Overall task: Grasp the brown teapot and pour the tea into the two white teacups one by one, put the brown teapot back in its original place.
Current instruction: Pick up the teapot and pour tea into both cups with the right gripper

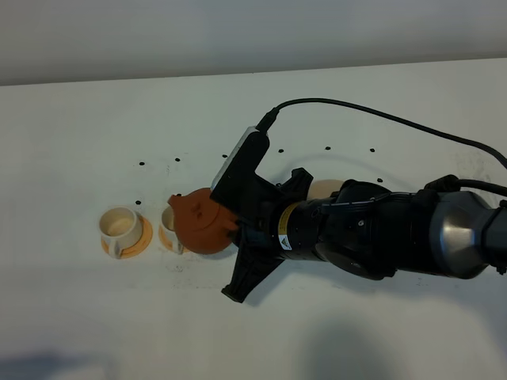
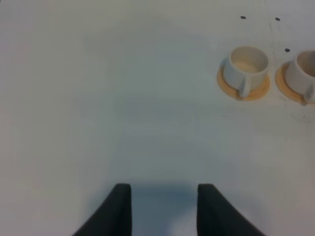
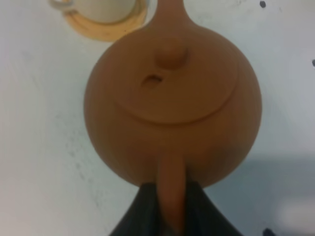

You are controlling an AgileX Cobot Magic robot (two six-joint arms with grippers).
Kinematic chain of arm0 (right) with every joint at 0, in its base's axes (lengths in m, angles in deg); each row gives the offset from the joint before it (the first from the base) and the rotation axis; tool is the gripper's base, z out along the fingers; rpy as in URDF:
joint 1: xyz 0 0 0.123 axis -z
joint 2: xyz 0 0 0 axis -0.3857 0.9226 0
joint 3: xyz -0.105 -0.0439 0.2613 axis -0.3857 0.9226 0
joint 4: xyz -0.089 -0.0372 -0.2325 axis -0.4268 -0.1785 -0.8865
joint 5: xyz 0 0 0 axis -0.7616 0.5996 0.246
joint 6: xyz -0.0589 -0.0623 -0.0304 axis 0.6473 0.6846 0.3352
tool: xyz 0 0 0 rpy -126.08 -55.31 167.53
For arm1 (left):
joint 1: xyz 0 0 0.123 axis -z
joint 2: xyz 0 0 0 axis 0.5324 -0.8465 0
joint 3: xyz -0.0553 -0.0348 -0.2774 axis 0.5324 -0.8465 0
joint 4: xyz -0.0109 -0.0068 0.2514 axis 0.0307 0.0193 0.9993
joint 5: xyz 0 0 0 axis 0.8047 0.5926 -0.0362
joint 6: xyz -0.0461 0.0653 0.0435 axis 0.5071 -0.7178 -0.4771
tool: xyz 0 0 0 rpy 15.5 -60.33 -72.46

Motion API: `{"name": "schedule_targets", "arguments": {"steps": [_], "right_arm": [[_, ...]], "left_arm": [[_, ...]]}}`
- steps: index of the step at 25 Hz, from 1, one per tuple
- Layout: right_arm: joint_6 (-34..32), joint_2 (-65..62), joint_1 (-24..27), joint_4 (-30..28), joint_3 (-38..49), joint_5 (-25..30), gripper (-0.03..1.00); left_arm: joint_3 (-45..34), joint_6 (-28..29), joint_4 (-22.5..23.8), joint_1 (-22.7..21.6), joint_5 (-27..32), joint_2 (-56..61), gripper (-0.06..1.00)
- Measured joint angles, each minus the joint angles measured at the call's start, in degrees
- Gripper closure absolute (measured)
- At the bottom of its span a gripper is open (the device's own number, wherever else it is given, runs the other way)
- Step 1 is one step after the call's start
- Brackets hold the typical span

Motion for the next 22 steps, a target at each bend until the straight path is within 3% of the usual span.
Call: {"name": "schedule_targets", "arguments": {"steps": [22], "right_arm": [[0.0, 1.2, 1.9, -9.8, -2.9, 4.0, 0.86]], "left_arm": [[0.0, 0.0, 0.0, 0.0, 0.0, 0.0, 0.62]]}}
